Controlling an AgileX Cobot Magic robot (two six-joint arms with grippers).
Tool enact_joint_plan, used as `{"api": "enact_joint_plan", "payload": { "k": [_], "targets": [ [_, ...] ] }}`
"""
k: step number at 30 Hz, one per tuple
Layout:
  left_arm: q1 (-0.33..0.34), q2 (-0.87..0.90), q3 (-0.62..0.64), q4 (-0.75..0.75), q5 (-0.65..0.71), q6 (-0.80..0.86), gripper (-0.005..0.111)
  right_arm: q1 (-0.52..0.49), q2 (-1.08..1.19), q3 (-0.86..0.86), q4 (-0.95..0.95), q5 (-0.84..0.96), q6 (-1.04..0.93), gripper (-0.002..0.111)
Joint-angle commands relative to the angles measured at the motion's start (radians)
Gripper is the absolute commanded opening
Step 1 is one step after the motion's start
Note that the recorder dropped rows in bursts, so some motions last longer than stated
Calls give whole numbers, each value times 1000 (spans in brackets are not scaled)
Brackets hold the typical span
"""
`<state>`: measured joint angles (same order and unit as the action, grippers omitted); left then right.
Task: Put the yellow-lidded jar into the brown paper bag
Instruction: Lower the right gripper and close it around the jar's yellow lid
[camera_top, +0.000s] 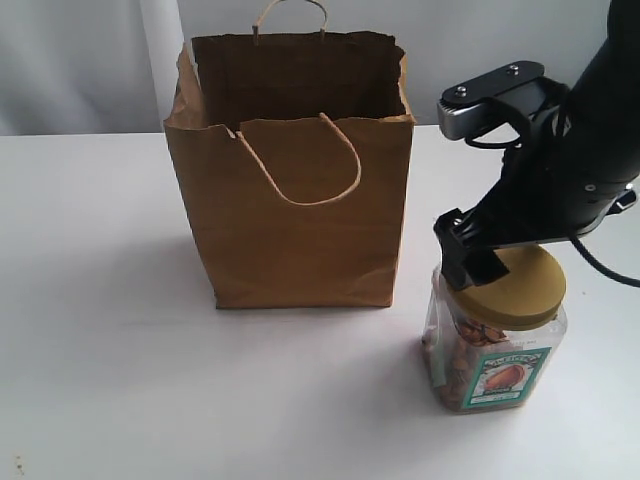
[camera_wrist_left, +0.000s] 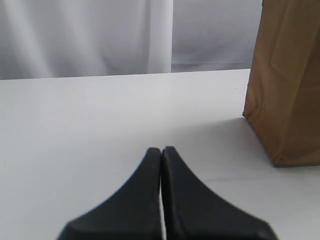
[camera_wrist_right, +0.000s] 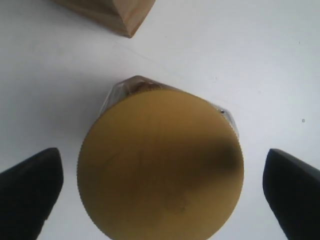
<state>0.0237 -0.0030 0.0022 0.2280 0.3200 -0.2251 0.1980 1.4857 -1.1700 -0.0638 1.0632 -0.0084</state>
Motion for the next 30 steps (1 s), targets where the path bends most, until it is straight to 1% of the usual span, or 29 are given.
{"api": "enact_joint_plan", "payload": {
  "k": [1,9,17,30],
  "targets": [
    [-3,3,-2,-4,-10,-4,1,2,-1,5,32,-10,1,105],
    [-3,3,-2,-4,-10,-4,1,2,-1,12,-11,-19,8,105],
    [-3,3,-2,-4,-10,-4,1,2,-1,86,-11,-102,8,105],
    [-3,3,-2,-4,-10,-4,1,2,0,86,-9,-104,24,105]
  ]
}}
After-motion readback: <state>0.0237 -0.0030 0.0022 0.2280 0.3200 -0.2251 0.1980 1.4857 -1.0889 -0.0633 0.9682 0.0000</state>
